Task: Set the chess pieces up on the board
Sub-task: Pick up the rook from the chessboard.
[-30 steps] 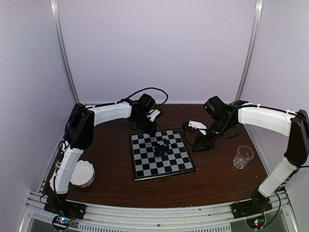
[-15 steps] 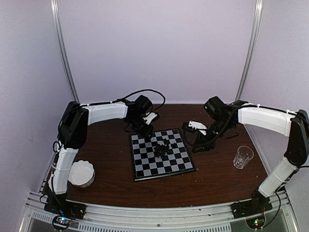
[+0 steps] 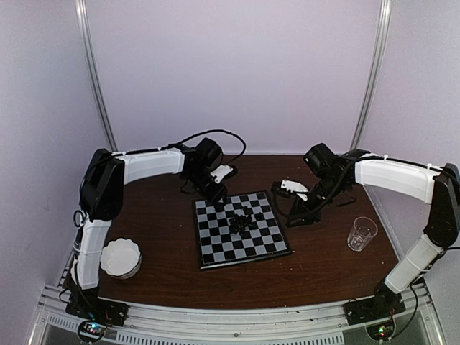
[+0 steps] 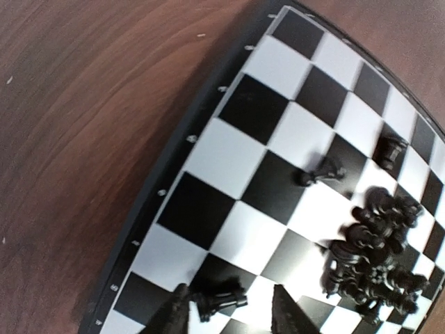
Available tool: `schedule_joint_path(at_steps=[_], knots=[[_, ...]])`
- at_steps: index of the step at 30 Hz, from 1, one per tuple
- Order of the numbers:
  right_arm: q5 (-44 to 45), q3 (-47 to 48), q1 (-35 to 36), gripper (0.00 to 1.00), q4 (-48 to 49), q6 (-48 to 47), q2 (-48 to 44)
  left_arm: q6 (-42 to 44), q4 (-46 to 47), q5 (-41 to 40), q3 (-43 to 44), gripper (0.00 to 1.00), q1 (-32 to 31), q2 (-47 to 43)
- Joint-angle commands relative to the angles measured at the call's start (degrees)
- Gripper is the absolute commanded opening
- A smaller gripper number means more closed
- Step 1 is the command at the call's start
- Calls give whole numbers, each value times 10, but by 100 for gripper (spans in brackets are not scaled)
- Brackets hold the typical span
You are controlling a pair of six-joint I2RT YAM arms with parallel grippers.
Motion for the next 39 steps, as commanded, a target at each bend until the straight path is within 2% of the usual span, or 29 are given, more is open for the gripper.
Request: schedule_joint_path(at_steps=[1,5,13,24,33,39], knots=[[1,-8,-3,31,4,-3,-17,122,2,84,-11,45,5,-25],[0,-8,-3,31,3,-4,-17,197,-8,116,-17,51,13,-23],[3,-15,-3,31,8,-3,-23,267,-85,112,-9,50,32,-14],[3,-14,-3,31,8,-5,-19,265,-82,116,-51,35,30,-20],[2,-16,-3,31,9,-4,-20,277,-63,64,-96,20,14,-44],[1,-15,-3,31,9,-5,-22,278,-40,36,-123,16,-1,-59]])
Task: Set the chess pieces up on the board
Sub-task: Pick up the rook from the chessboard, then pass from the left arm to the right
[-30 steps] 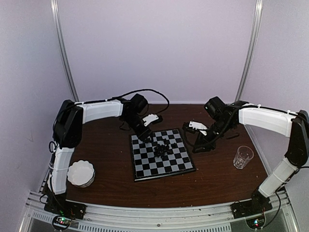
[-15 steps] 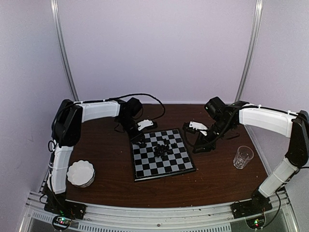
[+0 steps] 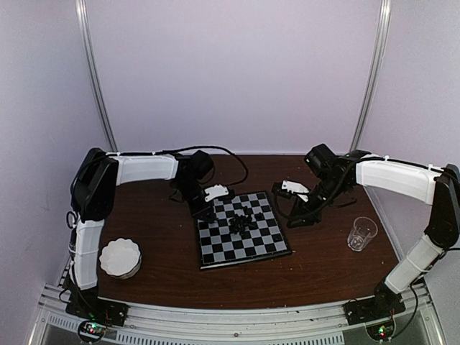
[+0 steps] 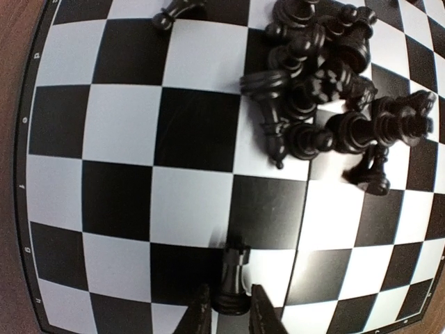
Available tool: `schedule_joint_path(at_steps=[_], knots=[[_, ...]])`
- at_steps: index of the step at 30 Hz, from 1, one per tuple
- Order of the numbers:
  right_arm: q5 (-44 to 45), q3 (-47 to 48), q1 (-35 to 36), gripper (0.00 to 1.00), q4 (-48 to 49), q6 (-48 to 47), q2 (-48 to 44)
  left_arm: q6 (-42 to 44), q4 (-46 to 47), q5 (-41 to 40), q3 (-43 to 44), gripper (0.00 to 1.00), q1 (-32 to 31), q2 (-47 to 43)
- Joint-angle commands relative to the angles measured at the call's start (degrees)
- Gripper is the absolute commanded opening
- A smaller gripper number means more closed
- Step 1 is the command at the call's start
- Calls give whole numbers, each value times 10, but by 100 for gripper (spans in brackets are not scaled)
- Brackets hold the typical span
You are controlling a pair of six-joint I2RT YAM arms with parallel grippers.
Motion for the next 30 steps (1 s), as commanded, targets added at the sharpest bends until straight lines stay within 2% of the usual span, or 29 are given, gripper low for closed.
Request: schedule_joint_path(at_steps=[1,8,14,18,23,26,30], knots=[[1,-8,-3,31,8,-5,-15,7,22,-27,-22,15,-13,-15],[-1,-2,-3,31,2,-3,-21,-28,50,-38,-38,9,-21,-29],[-33,44,-4,30,-21,18,-34,-88,91,41,-66,8,-15,-113],[-68,101,-4,30,-43,41,-15,-150,173,143,-104,9,-15,-169],[-96,197,0,35,-45,99,34,-274,331,249,-168,9,-15,-222],[-108,241,9,43,-34,133,60,-322,394,274,-195,9,-16,-244],[-141,289,28,47,-40,164,100,-325,408,278,-216,9,-19,-269]])
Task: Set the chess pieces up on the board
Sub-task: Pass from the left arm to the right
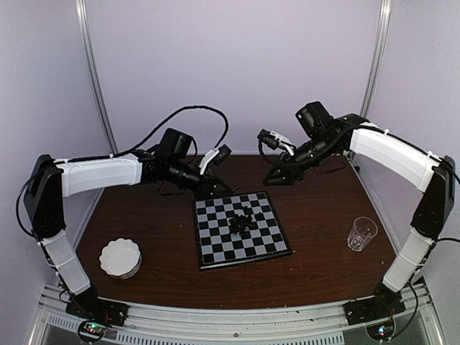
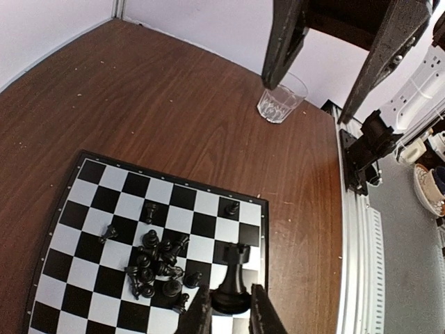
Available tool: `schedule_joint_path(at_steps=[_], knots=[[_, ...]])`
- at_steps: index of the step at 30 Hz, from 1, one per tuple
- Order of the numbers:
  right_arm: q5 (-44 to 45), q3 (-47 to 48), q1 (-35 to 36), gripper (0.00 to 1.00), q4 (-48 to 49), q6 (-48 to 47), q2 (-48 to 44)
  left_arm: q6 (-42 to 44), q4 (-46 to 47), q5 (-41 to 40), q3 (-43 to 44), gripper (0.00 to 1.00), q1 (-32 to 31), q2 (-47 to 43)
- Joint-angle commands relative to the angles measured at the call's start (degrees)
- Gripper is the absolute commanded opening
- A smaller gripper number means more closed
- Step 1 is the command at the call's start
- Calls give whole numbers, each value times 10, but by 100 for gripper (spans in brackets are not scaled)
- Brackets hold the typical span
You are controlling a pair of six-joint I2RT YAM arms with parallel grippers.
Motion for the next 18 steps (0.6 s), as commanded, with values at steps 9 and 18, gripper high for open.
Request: schedule_joint_path(at_steps=[9,18], knots=[[-108,74,50,43,8,94,92,-31,74,49,-33,9,-26,-38],[-136,58,55,36,29,117,97,-48,91,66,-36,10,-31,-33]])
